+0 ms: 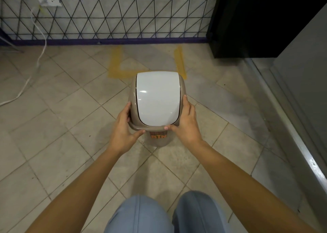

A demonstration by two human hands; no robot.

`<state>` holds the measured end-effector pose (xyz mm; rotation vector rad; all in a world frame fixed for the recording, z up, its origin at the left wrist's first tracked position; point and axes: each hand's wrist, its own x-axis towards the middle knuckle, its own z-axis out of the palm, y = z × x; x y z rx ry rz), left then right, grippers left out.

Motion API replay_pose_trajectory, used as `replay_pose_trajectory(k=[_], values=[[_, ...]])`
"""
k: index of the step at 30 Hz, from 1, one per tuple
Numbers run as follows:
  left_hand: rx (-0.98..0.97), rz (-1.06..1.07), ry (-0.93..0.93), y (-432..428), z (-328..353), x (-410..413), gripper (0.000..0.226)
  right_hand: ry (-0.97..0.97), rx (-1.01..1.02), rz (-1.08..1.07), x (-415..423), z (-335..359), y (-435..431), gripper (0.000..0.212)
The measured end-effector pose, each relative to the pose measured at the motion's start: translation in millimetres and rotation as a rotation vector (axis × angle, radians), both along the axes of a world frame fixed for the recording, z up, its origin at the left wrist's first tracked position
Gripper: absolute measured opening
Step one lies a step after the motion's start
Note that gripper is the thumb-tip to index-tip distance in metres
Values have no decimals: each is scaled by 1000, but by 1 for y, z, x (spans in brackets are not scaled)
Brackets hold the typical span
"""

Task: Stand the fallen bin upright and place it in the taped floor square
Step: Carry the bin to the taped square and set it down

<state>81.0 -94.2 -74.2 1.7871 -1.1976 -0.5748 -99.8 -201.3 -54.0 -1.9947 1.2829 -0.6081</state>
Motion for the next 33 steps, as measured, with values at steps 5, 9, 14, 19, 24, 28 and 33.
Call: replay_pose_trajectory(k=[5, 9, 14, 19, 24, 28, 33], values=[[-31, 26, -114, -4, 2, 1, 101, 17, -4, -10, -2, 3, -10, 124], [-143, -10, -394, -10, 2, -4, 74, 32, -59, 4, -7, 3, -17, 120], [-192, -27, -513, -13, -7, 4, 36, 24, -53, 24, -2, 0, -22, 113], [-162, -62, -556, -16, -10, 7, 26, 23, -43, 16, -1, -2, -26, 114], [-229, -47, -564, -32, -13, 15, 18, -26, -41, -3, 8, -6, -38, 114], [-244, -36, -560, -45, -13, 22, 17, -70, 0, -49, 20, -7, -51, 114], [-218, -32, -539, -62, -10, 31, 17, -99, 61, -89, 34, 1, -69, 111]])
